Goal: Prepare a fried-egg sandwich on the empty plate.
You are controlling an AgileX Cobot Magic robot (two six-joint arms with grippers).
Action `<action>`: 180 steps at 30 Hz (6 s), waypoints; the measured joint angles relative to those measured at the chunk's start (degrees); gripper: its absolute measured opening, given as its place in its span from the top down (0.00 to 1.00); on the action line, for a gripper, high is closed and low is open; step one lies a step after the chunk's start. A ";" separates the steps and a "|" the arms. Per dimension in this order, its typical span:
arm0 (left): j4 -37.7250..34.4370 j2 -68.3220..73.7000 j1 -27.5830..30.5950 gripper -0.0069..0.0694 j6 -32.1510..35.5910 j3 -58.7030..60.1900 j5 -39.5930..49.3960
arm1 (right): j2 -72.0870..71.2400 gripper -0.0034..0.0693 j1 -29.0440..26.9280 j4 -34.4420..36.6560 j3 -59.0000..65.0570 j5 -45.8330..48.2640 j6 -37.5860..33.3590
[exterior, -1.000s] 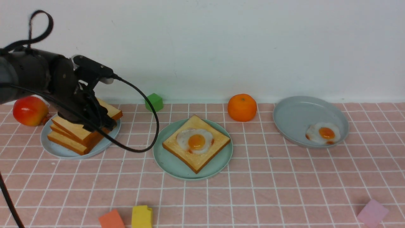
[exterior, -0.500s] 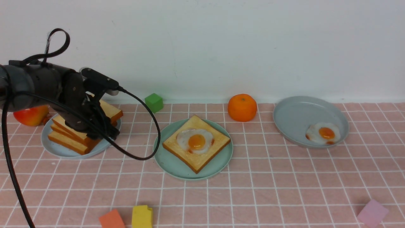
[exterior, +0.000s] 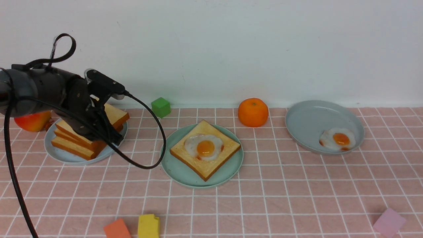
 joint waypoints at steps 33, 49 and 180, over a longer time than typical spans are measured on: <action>-7.35 -9.07 -26.64 0.93 0.00 0.06 3.19 | -2.60 0.92 0.00 -14.73 0.00 5.69 8.23; -5.95 -1.43 -28.17 0.93 -1.95 0.06 -0.80 | -6.48 0.92 0.00 -14.19 0.00 7.35 8.95; -14.08 -98.36 -34.35 0.87 -16.50 63.06 -15.82 | -31.99 0.96 -25.11 -7.51 57.82 -40.77 -1.33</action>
